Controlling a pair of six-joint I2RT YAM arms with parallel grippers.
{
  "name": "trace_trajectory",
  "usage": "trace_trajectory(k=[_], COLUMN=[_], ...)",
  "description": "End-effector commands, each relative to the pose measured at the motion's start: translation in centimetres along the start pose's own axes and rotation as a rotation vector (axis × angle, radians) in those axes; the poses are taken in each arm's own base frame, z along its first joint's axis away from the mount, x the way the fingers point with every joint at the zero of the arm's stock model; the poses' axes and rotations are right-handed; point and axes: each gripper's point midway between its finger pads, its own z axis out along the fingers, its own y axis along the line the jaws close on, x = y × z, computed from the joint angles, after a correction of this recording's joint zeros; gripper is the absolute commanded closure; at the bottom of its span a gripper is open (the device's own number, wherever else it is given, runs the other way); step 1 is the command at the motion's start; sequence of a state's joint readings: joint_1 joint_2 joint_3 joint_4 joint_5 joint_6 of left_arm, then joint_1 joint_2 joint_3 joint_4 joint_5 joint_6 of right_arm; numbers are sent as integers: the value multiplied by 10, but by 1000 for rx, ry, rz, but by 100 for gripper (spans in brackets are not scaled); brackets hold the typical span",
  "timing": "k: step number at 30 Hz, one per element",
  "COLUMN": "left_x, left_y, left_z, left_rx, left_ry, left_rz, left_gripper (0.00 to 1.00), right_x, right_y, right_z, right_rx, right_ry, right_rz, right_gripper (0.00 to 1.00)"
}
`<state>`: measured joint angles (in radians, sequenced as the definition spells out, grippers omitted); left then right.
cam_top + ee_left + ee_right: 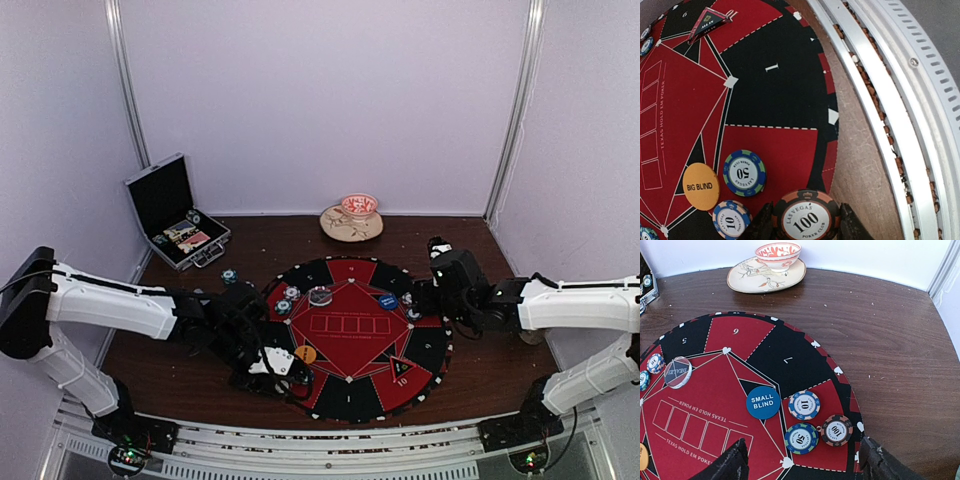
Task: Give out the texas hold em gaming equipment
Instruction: Place the poker chips pile at the big blind area.
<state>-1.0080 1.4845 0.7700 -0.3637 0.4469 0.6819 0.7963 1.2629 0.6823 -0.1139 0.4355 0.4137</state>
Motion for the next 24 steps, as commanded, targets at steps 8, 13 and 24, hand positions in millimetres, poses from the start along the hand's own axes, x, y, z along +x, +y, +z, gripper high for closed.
trace_trajectory(k=[8, 13, 24], left_x=[-5, 4, 14], left_y=[25, 27, 22], left_z=[17, 20, 25], left_rx=[-56, -85, -64], left_ry=[-6, 15, 46], left_rz=[20, 12, 0], left_gripper=[79, 79, 78], right_x=[0, 1, 0], right_y=[-2, -2, -2], right_z=[-2, -2, -2], right_rx=[4, 3, 3], right_ry=[-12, -10, -12], right_rz=[-5, -5, -4], right_gripper=[23, 23, 23])
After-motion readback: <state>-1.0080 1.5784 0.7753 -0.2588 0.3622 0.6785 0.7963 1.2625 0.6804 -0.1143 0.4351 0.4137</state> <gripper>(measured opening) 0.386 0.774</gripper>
